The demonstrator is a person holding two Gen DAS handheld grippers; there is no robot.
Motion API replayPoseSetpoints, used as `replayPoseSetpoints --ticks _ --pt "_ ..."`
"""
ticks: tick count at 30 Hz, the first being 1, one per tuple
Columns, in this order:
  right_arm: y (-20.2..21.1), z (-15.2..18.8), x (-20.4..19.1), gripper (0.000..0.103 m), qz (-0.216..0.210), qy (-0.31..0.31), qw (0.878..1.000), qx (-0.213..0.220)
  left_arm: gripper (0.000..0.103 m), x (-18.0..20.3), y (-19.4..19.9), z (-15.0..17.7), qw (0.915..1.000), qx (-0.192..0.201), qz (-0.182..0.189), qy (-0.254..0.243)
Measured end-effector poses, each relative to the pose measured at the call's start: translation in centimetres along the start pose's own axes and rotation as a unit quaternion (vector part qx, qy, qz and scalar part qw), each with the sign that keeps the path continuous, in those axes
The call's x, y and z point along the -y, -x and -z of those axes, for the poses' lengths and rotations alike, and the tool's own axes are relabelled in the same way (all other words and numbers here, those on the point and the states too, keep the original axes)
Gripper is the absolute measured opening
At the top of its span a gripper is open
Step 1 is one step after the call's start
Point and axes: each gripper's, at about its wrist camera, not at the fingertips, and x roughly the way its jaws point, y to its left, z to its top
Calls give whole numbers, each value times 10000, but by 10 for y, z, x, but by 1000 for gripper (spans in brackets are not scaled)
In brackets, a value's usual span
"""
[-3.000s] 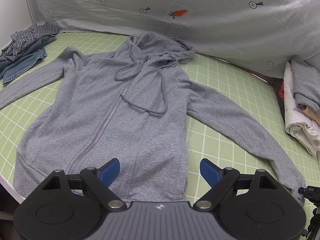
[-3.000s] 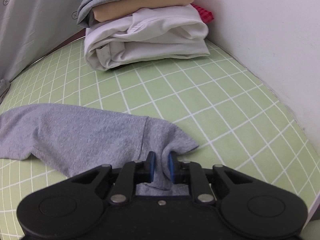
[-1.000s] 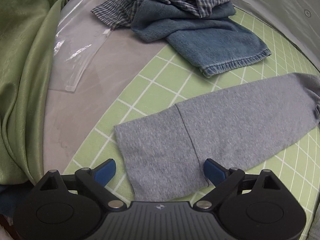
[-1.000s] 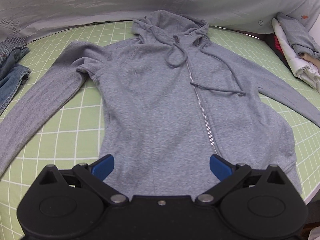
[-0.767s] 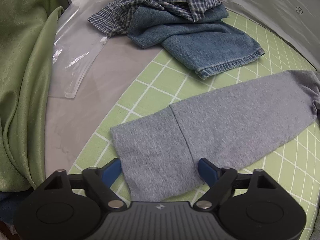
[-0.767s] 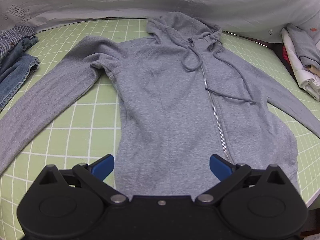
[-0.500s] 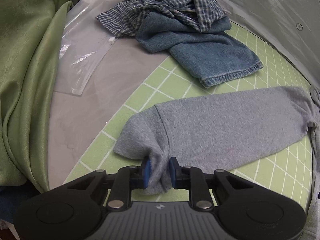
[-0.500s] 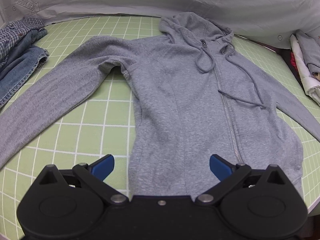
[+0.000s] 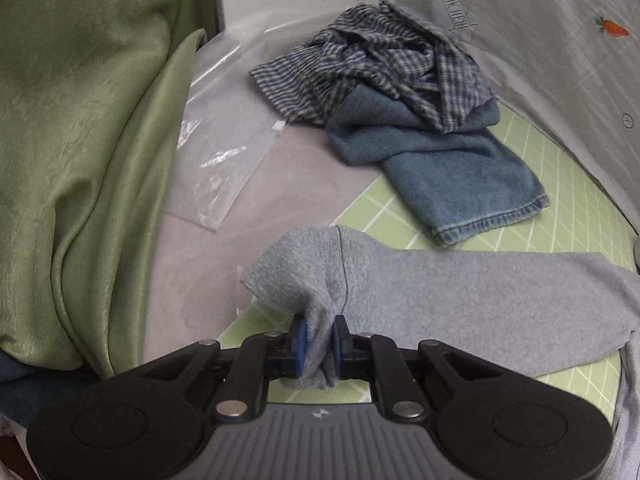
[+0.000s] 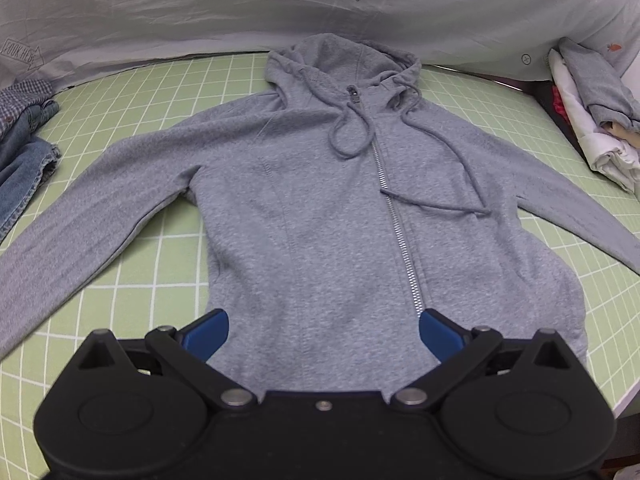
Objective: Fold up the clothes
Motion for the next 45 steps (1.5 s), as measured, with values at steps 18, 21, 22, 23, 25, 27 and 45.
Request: replayPoseSetpoints --ticks 18,21,22,23,25,27,45 --pt "-25 -33 230 103 426 -1230 9914 153 13 292 60 46 9769 471 1676 -1237" --pt "-33 -36 272 103 633 -1416 9878 147 13 369 80 63 9588 357 2269 -1674" --pt "-36 -37 284 103 700 -1481 9864 144 17 392 90 69 9485 312 2533 -1875" --pt "-40 -38 295 103 763 -1555 9848 145 22 412 100 75 9365 320 2771 -2126" --pt "-48 -43 314 103 867 -1706 9814 147 58 442 116 90 9133 429 3049 -2667" --pt "-58 -52 326 103 872 -1816 9794 157 88 456 120 98 9081 565 2872 -2994" --pt "-103 -97 193 80 -1434 436 9873 519 88 368 -15 85 9752 -789 558 -1991"
